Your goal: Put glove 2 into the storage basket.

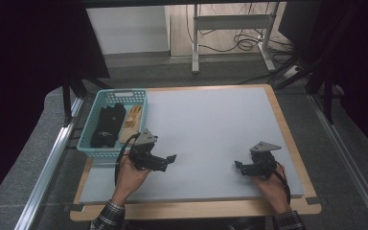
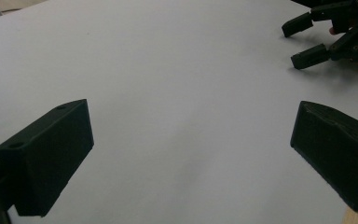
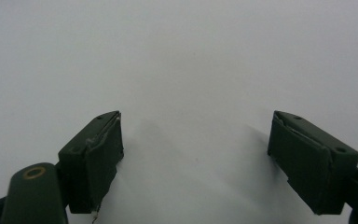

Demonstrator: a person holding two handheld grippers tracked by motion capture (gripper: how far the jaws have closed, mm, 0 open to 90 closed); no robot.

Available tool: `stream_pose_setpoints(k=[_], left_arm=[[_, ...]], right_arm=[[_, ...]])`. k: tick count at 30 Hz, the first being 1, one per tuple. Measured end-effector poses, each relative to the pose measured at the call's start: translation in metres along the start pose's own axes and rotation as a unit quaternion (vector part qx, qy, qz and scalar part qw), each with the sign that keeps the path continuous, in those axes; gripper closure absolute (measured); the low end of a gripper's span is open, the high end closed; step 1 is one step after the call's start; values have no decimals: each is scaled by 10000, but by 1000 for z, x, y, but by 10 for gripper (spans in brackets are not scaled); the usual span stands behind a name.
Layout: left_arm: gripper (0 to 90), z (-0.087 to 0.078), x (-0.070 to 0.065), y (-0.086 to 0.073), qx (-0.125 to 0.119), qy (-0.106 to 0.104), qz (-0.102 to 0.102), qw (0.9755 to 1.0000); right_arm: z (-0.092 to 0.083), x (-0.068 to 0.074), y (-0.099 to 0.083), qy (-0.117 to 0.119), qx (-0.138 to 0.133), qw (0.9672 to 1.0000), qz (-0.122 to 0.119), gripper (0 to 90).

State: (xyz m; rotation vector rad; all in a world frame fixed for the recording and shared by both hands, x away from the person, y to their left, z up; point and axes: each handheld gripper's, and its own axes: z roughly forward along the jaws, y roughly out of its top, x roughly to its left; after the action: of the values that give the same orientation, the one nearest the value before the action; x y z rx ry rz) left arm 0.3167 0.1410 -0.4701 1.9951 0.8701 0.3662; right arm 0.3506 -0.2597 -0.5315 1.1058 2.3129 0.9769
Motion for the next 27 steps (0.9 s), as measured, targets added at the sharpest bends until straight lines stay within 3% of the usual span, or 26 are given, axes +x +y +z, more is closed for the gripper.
stream_pose_setpoints(k=[17,27], left_arm=[[0,32,-19,-4,28,-214,158,9996],[0,48,-27,-8,185,-259,312,9990]], right_arm=[[0,0,0,1,0,10000,2,177],[0,0,0,0,-3,10000,0,177]])
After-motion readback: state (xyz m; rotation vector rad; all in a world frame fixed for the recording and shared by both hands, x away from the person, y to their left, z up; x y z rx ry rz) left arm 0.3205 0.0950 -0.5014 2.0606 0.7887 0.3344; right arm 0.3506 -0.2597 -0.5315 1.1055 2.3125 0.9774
